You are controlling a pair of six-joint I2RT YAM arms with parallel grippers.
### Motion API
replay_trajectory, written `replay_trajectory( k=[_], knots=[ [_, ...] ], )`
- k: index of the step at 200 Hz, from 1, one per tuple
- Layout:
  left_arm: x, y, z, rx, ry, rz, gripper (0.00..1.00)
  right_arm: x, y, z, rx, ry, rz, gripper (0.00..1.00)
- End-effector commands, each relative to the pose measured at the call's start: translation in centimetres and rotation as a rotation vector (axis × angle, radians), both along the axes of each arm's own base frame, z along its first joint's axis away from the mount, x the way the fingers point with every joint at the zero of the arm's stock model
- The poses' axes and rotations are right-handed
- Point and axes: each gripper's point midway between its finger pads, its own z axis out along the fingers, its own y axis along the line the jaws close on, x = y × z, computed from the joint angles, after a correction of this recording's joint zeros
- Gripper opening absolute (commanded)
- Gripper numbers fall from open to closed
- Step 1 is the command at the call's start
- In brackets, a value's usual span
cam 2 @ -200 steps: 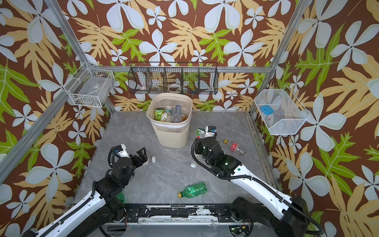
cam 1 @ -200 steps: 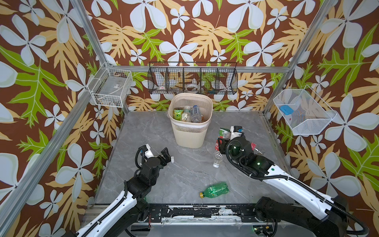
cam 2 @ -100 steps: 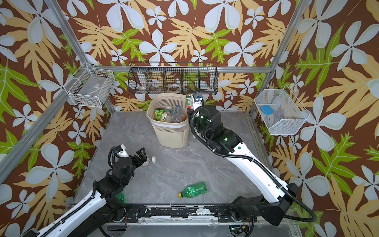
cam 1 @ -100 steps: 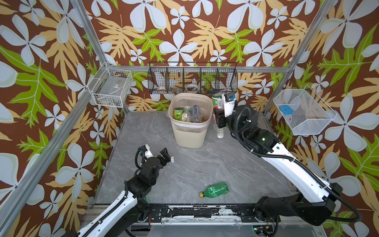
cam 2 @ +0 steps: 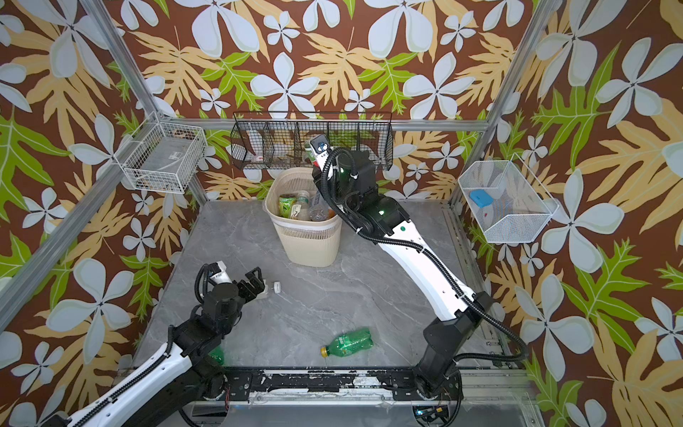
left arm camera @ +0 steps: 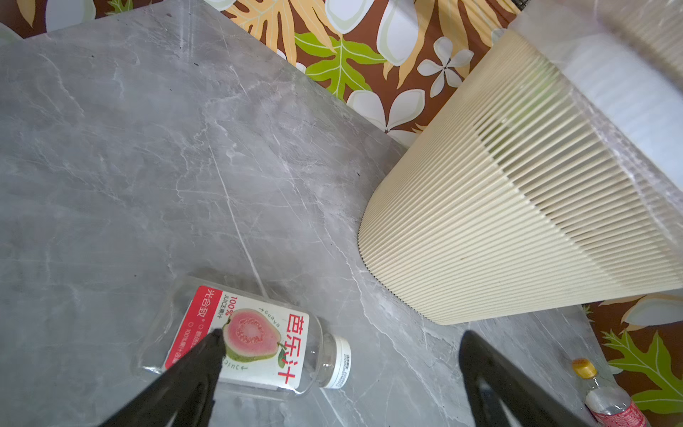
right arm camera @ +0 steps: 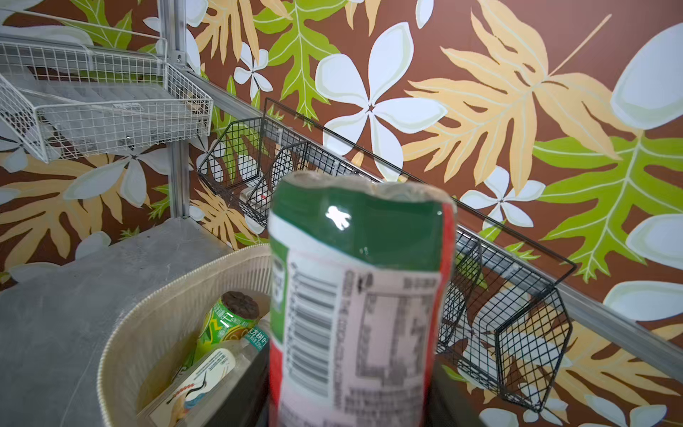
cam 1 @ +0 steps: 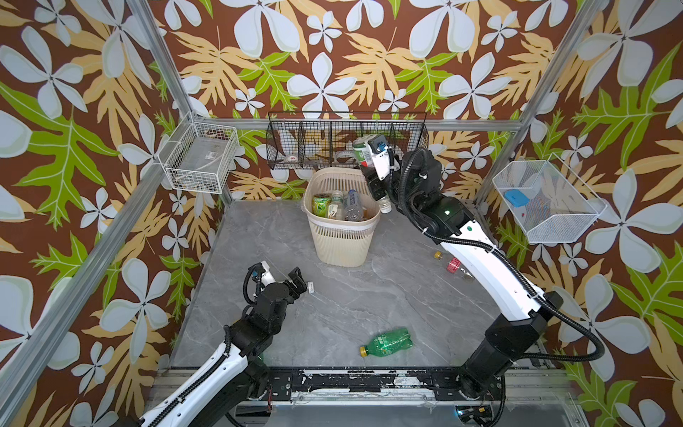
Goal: Throw the plastic bottles in the bin
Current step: Throw the plastic bottle into the trash bin, then pick up the plastic bottle from the middle-left of the table.
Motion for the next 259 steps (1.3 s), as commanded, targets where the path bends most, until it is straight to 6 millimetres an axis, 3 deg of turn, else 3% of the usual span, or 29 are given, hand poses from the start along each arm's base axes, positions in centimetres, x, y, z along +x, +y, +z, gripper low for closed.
replay_trajectory(
  k=[1,82,91,105,116,125,149,180,203,232,259],
  knots=[
    [0.0,0.2,-0.1,-0.010,0.002,0.015,1.00,0.5,1.1,-0.2,-0.064,-0.018,0.037,0.50],
    [-0.2,0.3,-0.4,-0.019,0.015,0.017,1.00,4.6,5.3,-4.3,-0.169,0.015,0.096,0.54],
    [-0.3,0.3,-0.6,-0.020,0.020,0.019,1.00,4.8,5.8,-4.9,-0.187,0.026,0.112,0.61],
    [-0.3,0.4,-0.8,-0.022,0.026,0.021,1.00,4.9,6.1,-5.4,-0.202,0.035,0.125,0.83],
    [-0.4,0.4,-0.9,-0.021,0.031,0.023,1.00,4.7,6.1,-5.4,-0.206,0.039,0.130,0.96],
    [-0.3,0.4,-0.8,-0.023,0.031,0.022,1.00,4.5,5.8,-5.1,-0.200,0.043,0.124,1.00],
    [-0.2,0.2,-0.8,-0.029,0.030,0.018,1.00,3.7,4.3,-3.9,-0.140,0.051,0.077,1.00],
    [0.1,-0.3,-0.8,-0.034,0.037,0.005,1.00,0.1,0.7,-1.5,0.046,0.025,0.022,0.99],
    [0.3,-0.6,-1.0,-0.035,0.046,-0.007,1.00,-4.4,-2.8,-2.8,0.244,0.017,0.026,1.00],
    [0.4,-0.9,-1.4,-0.038,0.062,-0.017,1.00,-9.6,-6.5,-8.2,0.443,0.092,0.040,0.99],
    [0.5,-1.2,-1.6,-0.042,0.077,-0.029,1.00,-11.4,-9.1,-14.2,0.469,0.214,-0.044,1.00]
  ],
)
